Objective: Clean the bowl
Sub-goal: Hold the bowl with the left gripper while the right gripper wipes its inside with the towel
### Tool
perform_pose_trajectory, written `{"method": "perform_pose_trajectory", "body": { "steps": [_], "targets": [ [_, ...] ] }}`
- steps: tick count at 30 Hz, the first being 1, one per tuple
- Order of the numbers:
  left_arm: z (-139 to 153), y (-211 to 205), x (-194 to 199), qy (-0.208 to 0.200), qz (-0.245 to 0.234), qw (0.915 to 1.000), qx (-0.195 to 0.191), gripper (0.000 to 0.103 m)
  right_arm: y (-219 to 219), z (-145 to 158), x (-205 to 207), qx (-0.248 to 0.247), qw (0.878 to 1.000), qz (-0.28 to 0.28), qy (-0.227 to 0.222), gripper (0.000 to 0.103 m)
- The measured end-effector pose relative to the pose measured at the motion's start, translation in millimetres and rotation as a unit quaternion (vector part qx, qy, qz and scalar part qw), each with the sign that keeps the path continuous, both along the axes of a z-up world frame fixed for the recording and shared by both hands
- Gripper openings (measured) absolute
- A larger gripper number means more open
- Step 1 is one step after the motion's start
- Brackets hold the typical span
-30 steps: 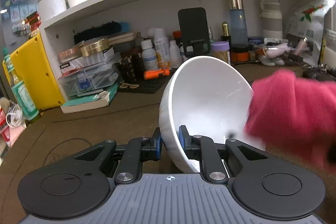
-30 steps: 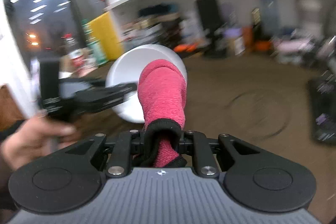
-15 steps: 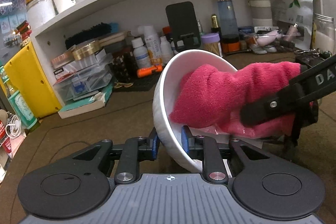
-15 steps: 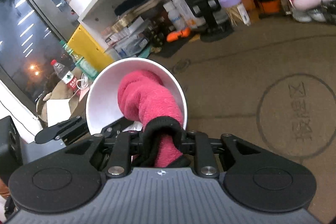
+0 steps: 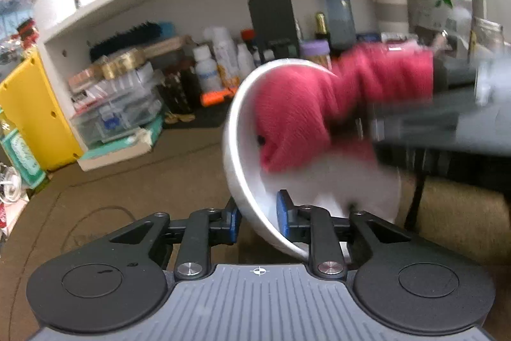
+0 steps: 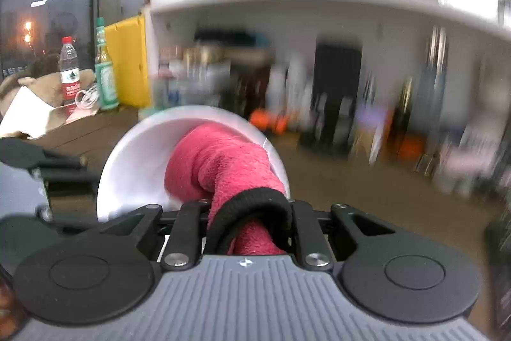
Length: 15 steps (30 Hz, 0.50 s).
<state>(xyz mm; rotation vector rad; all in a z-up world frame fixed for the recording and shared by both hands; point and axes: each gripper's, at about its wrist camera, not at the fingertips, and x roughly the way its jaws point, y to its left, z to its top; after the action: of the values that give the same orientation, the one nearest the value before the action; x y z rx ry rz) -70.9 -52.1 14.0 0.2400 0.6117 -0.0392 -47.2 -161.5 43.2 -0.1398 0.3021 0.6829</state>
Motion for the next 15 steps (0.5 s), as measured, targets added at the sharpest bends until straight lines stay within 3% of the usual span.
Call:
{"method": "perform_pose_trajectory", "body": {
  "steps": [3,6,10,13,15],
  "targets": [
    [1.3,6.7,1.2,0.006,0.000,0.9998,-0.020,0.027,-13.9,14.0,-8.5,0.044,0.998,0.037,-0.027,0.018],
    [0.4,6.4,-0.2,0.001,0.004,0.9998,-0.018,0.027,-39.9,16.9,-6.7,0.104,0.994,0.041,0.013,0.018],
    [0.3,0.9,-1.9,-0.006,0.005,1.0000,-0.003,0.027,-65.0,-4.0,6.2,0.106,0.986,0.020,0.129,0.019],
    [-0.3,-4.3,-3.9,-0.013,0.000,0.9998,0.015,0.027,-68.5,-27.4,8.9,0.081,0.976,0.012,0.202,0.019],
    [-0.8,-8.0,-4.7,-0.015,-0.002,0.9995,0.026,0.028,-60.4,-27.6,14.6,0.062,0.978,-0.007,0.197,0.020]
  ]
}}
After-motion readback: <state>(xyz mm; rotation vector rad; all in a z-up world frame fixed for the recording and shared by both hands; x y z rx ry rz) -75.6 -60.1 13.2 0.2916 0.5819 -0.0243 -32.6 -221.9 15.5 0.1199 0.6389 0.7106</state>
